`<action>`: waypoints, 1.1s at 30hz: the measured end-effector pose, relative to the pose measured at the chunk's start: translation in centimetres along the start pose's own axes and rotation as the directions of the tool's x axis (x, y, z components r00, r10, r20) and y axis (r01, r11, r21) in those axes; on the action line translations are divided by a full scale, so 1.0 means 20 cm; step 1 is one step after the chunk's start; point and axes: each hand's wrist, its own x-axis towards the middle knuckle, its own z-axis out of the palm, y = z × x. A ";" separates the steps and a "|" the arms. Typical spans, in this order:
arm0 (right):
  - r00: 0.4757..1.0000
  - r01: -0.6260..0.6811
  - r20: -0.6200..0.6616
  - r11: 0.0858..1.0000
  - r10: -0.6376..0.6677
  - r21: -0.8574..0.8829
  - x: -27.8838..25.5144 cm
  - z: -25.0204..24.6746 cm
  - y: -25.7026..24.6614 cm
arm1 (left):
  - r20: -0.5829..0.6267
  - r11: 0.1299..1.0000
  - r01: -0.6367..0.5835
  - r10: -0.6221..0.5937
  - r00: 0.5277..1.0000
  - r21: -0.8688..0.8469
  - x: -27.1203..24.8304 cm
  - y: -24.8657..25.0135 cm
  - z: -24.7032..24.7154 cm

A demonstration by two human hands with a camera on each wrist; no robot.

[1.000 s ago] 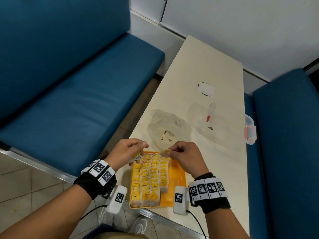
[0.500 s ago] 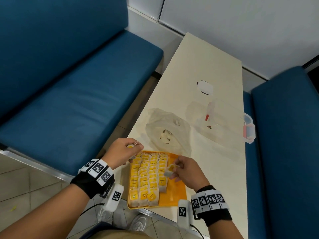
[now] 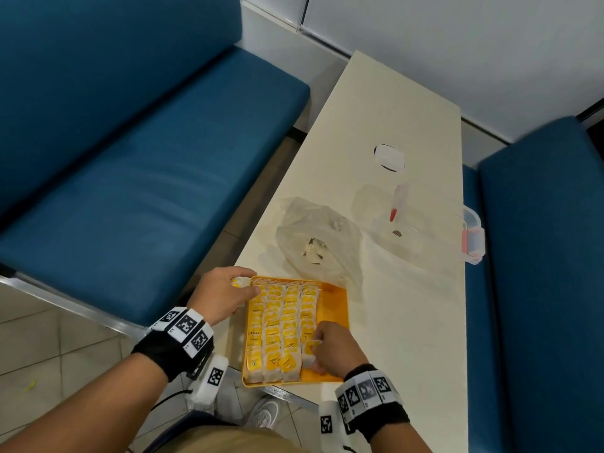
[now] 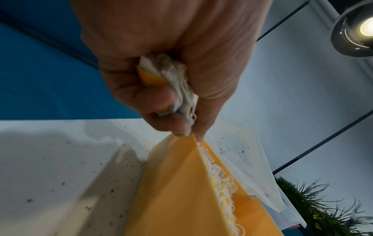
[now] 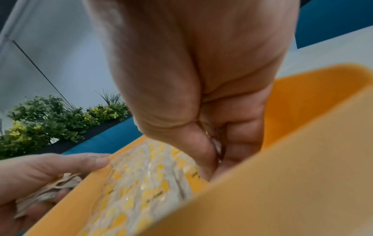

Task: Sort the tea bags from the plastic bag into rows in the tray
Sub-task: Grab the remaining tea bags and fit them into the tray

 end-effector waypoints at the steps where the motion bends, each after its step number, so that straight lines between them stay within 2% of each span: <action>1: 1.000 -0.002 -0.002 1.000 0.002 0.004 0.01 0.01 0.00 | -0.001 1.000 0.007 -0.007 1.000 -0.005 0.00 -0.01 0.00; 16: 0.988 0.047 -0.149 0.993 -0.031 0.104 0.09 0.11 -0.04 | -0.049 0.997 0.004 -0.008 0.999 -0.074 0.00 -0.02 -0.02; 23: 0.988 0.051 -0.151 0.994 -0.036 0.101 0.01 0.04 -0.05 | -0.082 0.998 0.003 -0.008 0.997 -0.058 -0.04 0.02 -0.04; 25: 0.972 0.119 -0.214 0.991 -0.102 0.069 -0.02 -0.02 -0.08 | -0.006 0.982 0.014 -0.015 1.000 -0.187 -0.06 0.07 -0.05; 28: 0.906 0.329 -0.324 0.935 -0.273 0.130 -0.10 -0.12 -0.19 | 0.161 0.920 0.076 -0.014 0.987 -0.385 -0.12 0.16 -0.02; 30: 0.878 0.435 -0.325 0.868 -0.350 0.239 -0.14 -0.16 -0.27 | 0.215 0.901 0.095 -0.002 0.977 -0.422 -0.14 0.22 0.01; 33: 0.873 0.477 -0.291 0.810 -0.392 0.340 -0.17 -0.16 -0.35 | 0.248 0.901 0.101 0.008 0.969 -0.422 -0.16 0.26 0.07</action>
